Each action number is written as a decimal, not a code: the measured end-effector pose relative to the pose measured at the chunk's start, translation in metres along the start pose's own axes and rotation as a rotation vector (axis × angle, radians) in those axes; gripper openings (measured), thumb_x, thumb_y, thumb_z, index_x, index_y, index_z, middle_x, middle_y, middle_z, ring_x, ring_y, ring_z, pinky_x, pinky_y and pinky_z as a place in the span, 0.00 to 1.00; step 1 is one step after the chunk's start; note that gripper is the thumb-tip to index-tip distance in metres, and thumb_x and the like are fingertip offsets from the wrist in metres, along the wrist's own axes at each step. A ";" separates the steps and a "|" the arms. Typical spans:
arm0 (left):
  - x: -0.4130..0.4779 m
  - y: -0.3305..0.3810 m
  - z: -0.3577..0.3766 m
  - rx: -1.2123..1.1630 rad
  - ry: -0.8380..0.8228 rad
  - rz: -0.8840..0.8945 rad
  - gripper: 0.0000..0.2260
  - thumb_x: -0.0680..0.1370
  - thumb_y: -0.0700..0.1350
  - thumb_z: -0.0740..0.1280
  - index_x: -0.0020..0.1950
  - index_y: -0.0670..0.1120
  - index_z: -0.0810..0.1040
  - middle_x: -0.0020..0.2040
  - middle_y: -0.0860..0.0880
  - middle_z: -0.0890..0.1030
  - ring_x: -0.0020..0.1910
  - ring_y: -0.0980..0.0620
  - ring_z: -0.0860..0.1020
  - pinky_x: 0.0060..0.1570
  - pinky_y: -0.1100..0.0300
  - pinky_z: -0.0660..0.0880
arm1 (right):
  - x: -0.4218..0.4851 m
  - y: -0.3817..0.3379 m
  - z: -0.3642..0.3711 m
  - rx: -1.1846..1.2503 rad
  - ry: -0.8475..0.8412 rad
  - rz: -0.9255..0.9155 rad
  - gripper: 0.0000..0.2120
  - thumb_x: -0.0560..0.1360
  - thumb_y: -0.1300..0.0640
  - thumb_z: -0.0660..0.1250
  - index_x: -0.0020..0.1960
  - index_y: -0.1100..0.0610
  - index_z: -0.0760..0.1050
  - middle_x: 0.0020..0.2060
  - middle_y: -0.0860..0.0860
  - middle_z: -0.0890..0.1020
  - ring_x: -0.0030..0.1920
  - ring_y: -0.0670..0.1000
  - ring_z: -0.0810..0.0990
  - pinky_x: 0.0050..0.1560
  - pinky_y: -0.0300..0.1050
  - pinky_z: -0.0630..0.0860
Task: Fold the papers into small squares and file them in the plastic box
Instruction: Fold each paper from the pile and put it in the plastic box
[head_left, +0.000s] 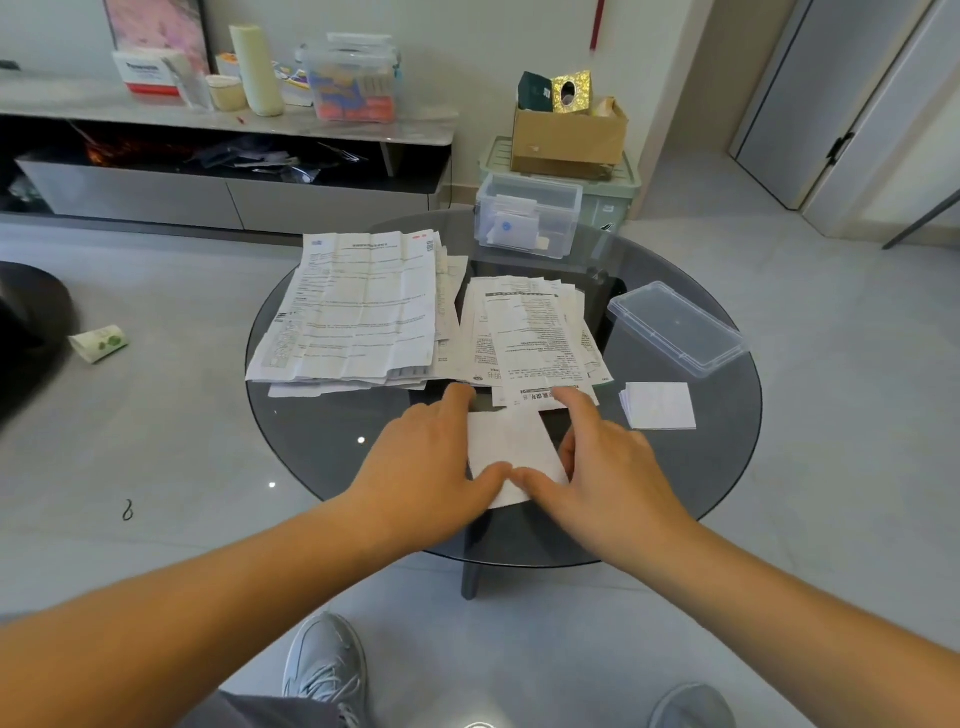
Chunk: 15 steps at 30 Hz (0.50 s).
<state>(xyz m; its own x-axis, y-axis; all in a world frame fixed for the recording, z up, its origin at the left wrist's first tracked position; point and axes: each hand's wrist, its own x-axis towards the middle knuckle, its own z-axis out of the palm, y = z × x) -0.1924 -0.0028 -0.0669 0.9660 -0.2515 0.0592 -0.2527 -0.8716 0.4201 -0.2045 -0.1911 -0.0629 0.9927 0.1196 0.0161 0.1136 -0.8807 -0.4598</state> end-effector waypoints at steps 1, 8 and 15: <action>0.000 -0.001 0.002 0.031 0.005 0.021 0.30 0.77 0.61 0.67 0.73 0.51 0.61 0.60 0.51 0.77 0.56 0.51 0.76 0.56 0.53 0.77 | 0.001 0.001 0.001 -0.033 0.020 -0.010 0.35 0.74 0.35 0.68 0.74 0.44 0.56 0.56 0.43 0.76 0.55 0.48 0.72 0.64 0.51 0.69; -0.004 -0.011 0.003 0.275 -0.074 0.107 0.28 0.80 0.68 0.50 0.78 0.62 0.56 0.66 0.52 0.62 0.63 0.50 0.63 0.66 0.55 0.64 | -0.001 0.011 -0.006 -0.062 -0.085 -0.088 0.20 0.75 0.35 0.65 0.65 0.38 0.69 0.56 0.41 0.67 0.62 0.47 0.63 0.63 0.43 0.56; -0.004 -0.019 -0.007 0.241 -0.141 0.244 0.30 0.79 0.69 0.52 0.79 0.59 0.61 0.78 0.51 0.56 0.76 0.48 0.55 0.75 0.53 0.55 | -0.001 0.025 -0.023 -0.012 -0.169 -0.133 0.19 0.76 0.44 0.70 0.66 0.38 0.72 0.59 0.39 0.67 0.64 0.45 0.62 0.69 0.43 0.61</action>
<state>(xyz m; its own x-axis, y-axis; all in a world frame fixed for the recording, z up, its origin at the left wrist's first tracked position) -0.1910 0.0183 -0.0685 0.8629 -0.5053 -0.0009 -0.4966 -0.8484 0.1830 -0.2017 -0.2244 -0.0539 0.9480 0.3097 -0.0734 0.2450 -0.8574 -0.4525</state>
